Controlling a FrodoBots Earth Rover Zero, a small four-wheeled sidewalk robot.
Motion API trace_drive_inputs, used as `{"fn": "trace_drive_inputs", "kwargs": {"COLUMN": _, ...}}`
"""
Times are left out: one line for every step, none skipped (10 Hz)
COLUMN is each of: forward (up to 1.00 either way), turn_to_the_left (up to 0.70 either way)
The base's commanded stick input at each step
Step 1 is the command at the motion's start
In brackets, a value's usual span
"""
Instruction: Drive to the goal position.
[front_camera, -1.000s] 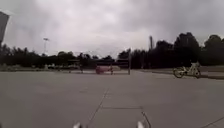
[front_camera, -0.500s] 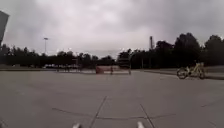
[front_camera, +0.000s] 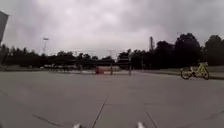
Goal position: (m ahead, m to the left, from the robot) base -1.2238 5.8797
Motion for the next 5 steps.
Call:
{"fn": "trace_drive_inputs", "kwargs": {"forward": 0.00, "turn_to_the_left": 0.70}}
{"fn": "trace_drive_inputs", "kwargs": {"forward": 0.00, "turn_to_the_left": 0.70}}
{"fn": "trace_drive_inputs", "kwargs": {"forward": 0.00, "turn_to_the_left": 0.70}}
{"fn": "trace_drive_inputs", "kwargs": {"forward": 0.00, "turn_to_the_left": 0.70}}
{"fn": "trace_drive_inputs", "kwargs": {"forward": 0.00, "turn_to_the_left": 0.70}}
